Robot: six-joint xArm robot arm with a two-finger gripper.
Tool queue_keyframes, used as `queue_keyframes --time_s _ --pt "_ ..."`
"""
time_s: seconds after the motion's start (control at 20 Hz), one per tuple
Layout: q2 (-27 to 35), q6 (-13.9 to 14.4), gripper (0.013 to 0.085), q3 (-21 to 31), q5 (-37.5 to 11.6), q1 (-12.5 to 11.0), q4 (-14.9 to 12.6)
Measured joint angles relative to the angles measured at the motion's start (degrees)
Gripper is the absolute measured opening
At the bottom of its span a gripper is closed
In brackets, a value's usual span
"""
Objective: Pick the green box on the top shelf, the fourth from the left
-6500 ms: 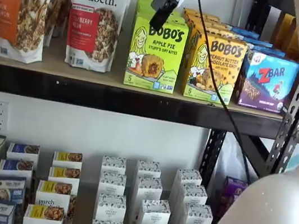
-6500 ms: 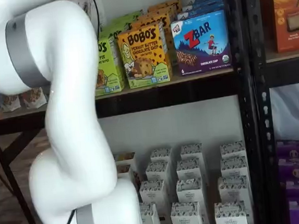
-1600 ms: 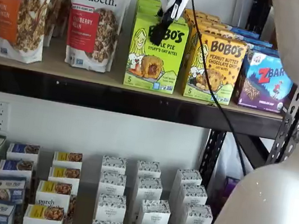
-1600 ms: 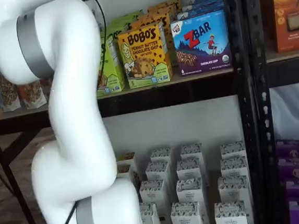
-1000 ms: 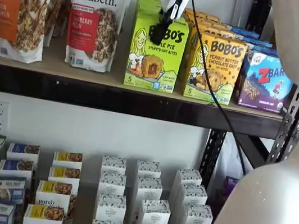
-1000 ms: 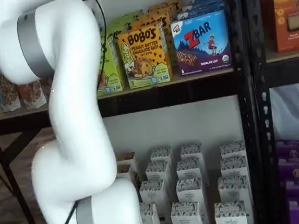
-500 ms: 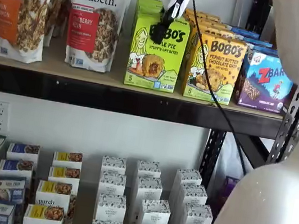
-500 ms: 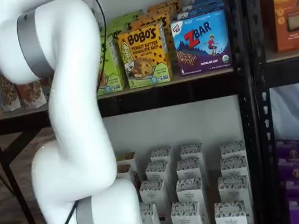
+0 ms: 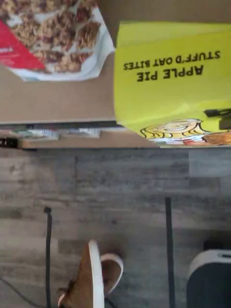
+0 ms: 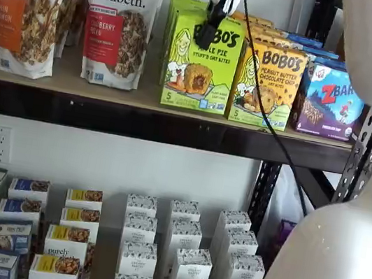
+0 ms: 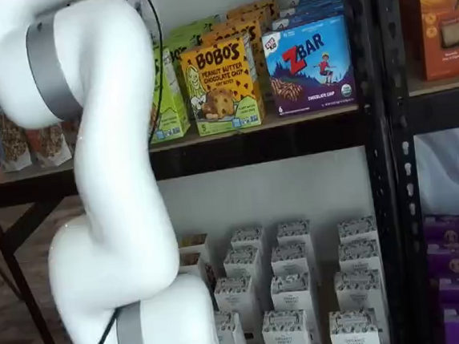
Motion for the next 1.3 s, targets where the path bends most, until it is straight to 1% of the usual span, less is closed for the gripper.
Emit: queue_keyframes --time_s 0.15,0.3,0.35,0.5,0.6,0.85,1.3 --pt "-1.0 0.0 0.0250 -0.4 2.7 -0.6 1.2" --pt "-2.0 0.0 0.0250 -1.9 7.8 -1.7 3.1" --pt "-2.6 0.1 0.0250 -1.9 8.6 -1.9 3.4" --pt "-5.5 0.2 0.0250 -1.1 11.3 -2.9 5.0" --pt "-8.0 0.2 0.0250 0.2 12.1 -3.5 5.6" --pt "-12.4 -0.5 0.0250 3.1 13.1 -4.7 5.5" --pt "-17.1 -4.1 0.0250 6.9 15.2 -8.8 5.2"
